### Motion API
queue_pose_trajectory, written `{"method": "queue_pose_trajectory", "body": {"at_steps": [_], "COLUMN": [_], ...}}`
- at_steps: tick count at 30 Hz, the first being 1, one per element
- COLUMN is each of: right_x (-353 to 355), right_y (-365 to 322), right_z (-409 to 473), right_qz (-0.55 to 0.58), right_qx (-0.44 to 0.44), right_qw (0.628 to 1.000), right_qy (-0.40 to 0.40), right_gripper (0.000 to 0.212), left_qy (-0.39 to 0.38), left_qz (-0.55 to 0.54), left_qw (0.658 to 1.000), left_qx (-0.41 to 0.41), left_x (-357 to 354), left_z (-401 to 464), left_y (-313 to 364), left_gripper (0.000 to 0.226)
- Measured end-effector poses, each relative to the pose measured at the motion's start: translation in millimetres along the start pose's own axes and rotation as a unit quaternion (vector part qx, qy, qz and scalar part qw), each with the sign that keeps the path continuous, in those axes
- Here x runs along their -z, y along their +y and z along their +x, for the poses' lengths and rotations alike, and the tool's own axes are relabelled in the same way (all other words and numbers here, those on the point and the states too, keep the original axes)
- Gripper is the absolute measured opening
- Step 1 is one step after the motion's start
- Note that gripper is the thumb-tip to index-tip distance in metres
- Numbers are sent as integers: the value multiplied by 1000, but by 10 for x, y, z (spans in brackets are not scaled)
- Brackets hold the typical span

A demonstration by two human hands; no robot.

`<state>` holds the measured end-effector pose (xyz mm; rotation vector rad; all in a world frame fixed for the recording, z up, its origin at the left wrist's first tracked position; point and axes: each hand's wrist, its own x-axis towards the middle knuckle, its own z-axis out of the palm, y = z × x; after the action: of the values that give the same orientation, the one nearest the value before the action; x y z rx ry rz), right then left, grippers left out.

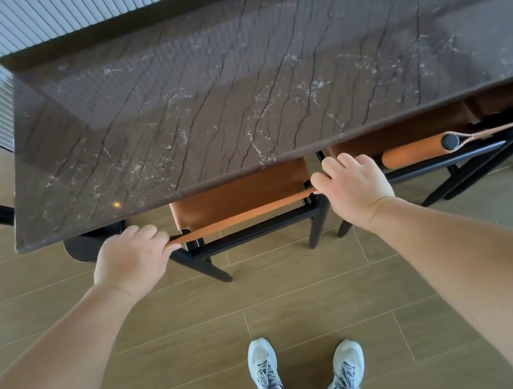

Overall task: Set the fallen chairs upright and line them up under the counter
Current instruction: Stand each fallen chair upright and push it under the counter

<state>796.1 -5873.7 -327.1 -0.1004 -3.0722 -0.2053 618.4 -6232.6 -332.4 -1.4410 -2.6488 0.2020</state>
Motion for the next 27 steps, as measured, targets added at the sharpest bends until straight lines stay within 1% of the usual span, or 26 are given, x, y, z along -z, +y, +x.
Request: {"method": "queue_pose_trajectory", "body": {"at_steps": [4, 7, 11, 14, 19, 22, 24, 25, 27], "right_x": [-12, -16, 11, 27, 167, 264, 320, 353, 437], "right_y": [31, 48, 26, -20, -72, -148, -224, -264, -332], "right_z": [61, 51, 57, 66, 60, 44, -11, -51, -127], "right_qz": [-10, -10, -9, -23, -22, -5, 6, 10, 30], "right_qx": [10, 8, -7, -29, -63, -95, -112, -112, -108], "right_qw": [1000, 1000, 999, 998, 993, 984, 973, 969, 968], "right_qy": [-14, -23, -34, -50, -94, -148, -203, -218, -224], "right_gripper": [31, 31, 21, 20, 30, 33, 41, 46, 54], "left_qy": [-5, 0, -23, -41, -54, -85, -107, -117, -141], "left_qz": [1, 0, -7, -5, 16, 47, 54, 54, 58], "left_qw": [1000, 1000, 1000, 999, 998, 995, 992, 990, 986], "left_qx": [5, -4, -1, 5, 4, 19, 39, 53, 69], "left_x": [-22, 0, 28, 48, 51, 63, 102, 136, 229], "left_z": [54, 68, 80, 81, 84, 97, 100, 99, 102], "left_y": [-28, -21, -2, 9, 19, 52, 96, 120, 170], "left_gripper": [39, 43, 34, 31, 28, 26, 28, 28, 31]}}
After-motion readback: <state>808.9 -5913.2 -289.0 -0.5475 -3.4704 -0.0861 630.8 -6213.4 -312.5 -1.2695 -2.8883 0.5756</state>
